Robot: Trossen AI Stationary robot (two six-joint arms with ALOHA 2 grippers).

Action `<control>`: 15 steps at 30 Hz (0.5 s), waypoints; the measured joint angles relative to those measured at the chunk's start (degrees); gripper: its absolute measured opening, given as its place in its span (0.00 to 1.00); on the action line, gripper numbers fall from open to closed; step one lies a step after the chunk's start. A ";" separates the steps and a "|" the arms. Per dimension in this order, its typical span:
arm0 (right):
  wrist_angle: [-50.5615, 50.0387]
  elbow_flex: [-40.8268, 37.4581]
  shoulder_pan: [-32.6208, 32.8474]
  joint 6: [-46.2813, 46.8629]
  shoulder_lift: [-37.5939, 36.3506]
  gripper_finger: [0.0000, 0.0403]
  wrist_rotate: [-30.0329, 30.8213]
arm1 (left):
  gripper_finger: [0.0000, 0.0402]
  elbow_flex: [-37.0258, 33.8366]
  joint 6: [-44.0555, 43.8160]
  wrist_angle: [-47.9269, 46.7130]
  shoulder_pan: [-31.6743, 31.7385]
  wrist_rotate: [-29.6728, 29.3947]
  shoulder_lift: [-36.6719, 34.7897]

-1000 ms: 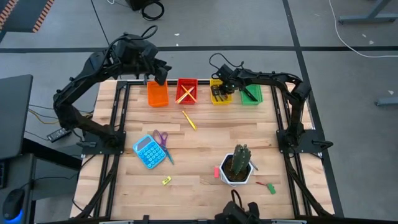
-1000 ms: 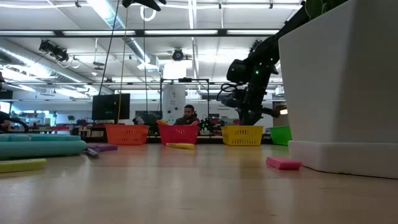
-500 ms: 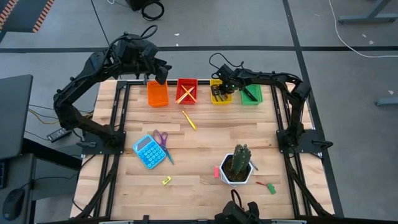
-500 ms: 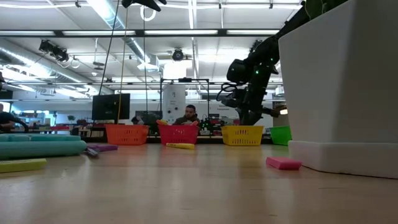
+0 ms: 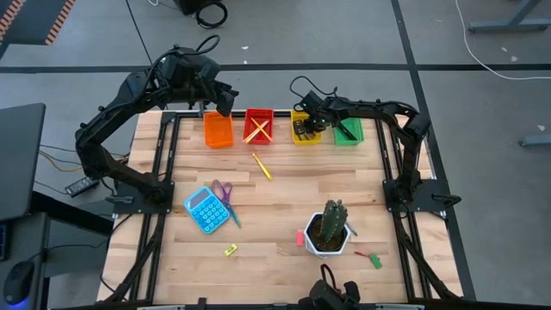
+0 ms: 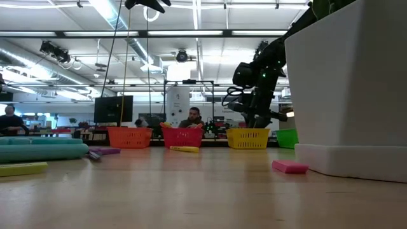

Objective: Sort crayons/erasers/pens/pencils in bins
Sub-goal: Put the gray crayon into the yellow bin

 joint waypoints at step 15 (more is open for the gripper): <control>-5.43 -0.07 0.64 -3.24 -10.72 0.31 -2.35 | 0.34 0.00 -1.58 0.02 0.00 0.01 0.01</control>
